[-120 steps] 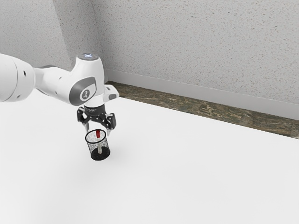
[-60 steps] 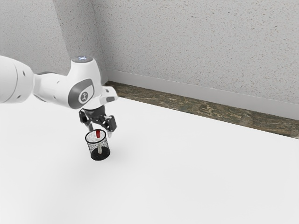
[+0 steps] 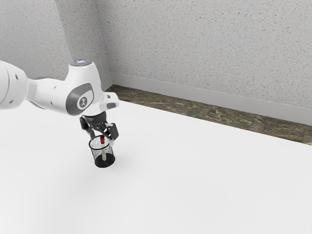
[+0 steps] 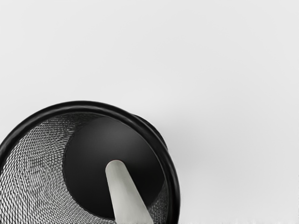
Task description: Take the marker out of the pen holder and place it to the left of the pen holder.
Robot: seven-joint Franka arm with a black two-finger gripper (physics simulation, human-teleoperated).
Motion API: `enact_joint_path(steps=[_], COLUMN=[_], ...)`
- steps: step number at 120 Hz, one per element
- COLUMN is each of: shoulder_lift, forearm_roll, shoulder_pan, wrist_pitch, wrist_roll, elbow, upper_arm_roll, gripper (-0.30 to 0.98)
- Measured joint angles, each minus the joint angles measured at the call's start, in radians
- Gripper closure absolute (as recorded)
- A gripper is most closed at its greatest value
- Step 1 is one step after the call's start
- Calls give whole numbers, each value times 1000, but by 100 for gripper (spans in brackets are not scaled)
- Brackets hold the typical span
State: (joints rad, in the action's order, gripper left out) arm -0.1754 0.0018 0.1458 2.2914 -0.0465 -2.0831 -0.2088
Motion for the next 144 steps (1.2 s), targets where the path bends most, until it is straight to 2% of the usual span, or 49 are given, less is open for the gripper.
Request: enact_joint_path(steps=[12,45,69,96,105,117,128,144], shoulder_lift=[0,3,4,60,125,255,287,189], forearm_roll=[0,-1,10,26,35,92,125,143], shoulder_pan=[3,-3,-4,-20,-28,-49,-166,-301], wrist_pitch=[-1,-1,0,-21,-54,-126,-181,-224], wrist_roll=[-7,-23,-22,-8,-3,12,22,32], elbow=[-3,0,0,1,0,2,13,20], upper_arm_roll=[0,-1,-1,-3,-6,-7,-6,-5], gripper=[5,53,72,76,77,77,77,77])
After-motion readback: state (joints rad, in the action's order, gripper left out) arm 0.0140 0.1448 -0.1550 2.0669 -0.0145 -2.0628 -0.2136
